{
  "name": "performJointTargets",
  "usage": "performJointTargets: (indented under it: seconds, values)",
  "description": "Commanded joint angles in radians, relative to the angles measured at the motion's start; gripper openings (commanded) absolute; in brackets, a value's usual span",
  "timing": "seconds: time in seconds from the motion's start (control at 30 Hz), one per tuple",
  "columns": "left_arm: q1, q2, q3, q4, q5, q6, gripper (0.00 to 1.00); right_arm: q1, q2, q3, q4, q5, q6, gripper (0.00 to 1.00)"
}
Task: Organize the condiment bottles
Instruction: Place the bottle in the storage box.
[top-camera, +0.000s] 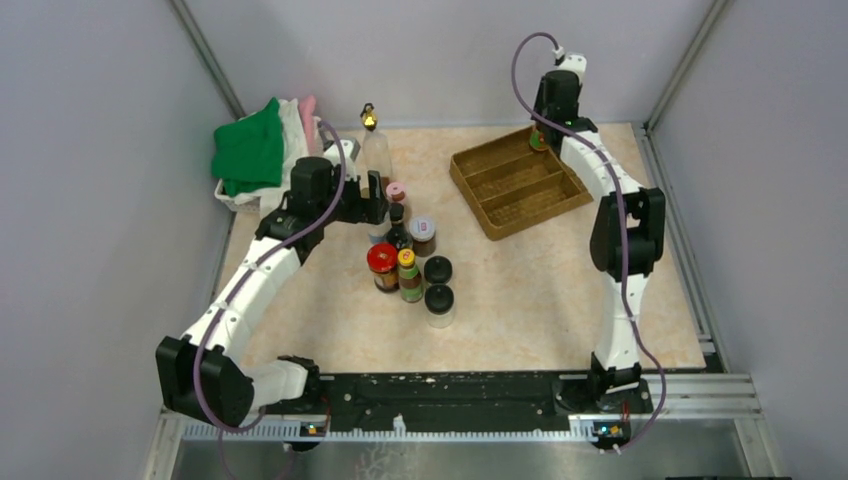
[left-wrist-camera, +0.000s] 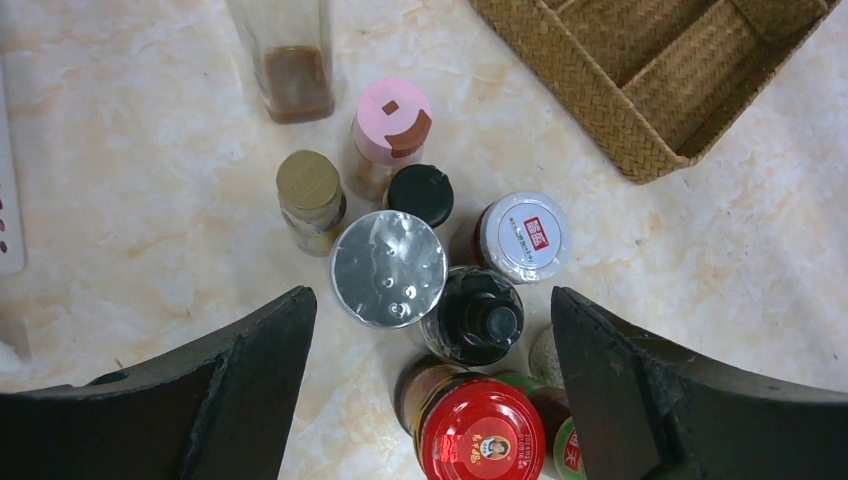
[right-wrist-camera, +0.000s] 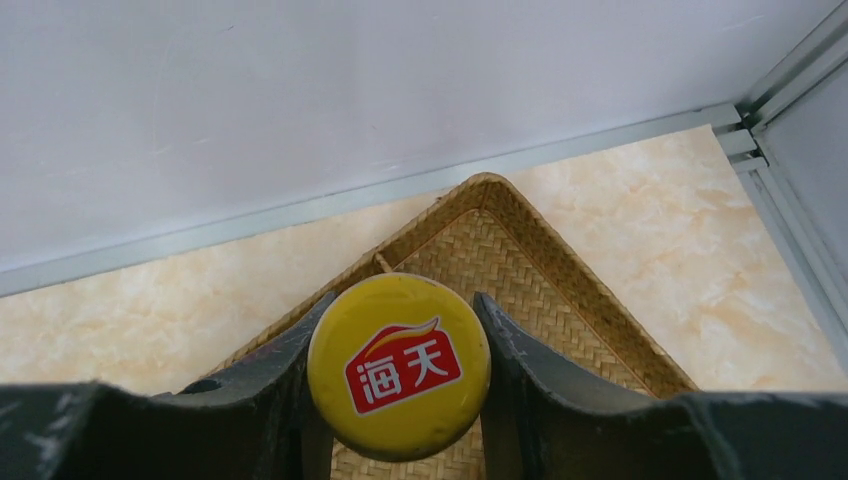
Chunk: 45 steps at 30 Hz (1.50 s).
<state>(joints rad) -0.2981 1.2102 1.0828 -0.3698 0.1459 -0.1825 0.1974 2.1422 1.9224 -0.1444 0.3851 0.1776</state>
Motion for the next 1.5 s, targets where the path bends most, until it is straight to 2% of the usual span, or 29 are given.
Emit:
performJointTargets:
  seconds: [0.0, 0.17, 0.33, 0.67, 0.9, 1.47]
  values:
    - [-0.018, 0.014, 0.024, 0.017, 0.006, 0.011, 0.93, -0.011, -0.015, 0.054, 0.121, 0.018, -0.019, 0.0]
    - [-0.036, 0.024, 0.021, 0.025, -0.005, 0.01, 0.93, -0.032, 0.002, 0.061, 0.136, 0.04, -0.035, 0.0]
    - [-0.049, 0.042, 0.023, 0.029, -0.018, 0.016, 0.93, -0.046, -0.056, -0.049, 0.278, 0.058, -0.045, 0.0]
    - [-0.064, 0.068, 0.012, 0.04, -0.029, 0.02, 0.93, -0.075, -0.052, -0.042, 0.362, 0.081, -0.088, 0.0]
    - [-0.072, 0.08, 0.009, 0.041, -0.036, 0.02, 0.93, -0.088, 0.009, -0.003, 0.378, 0.06, -0.091, 0.0]
    - [-0.103, 0.082, -0.015, 0.042, -0.056, 0.008, 0.92, -0.092, 0.18, -0.004, 0.586, 0.021, -0.089, 0.0]
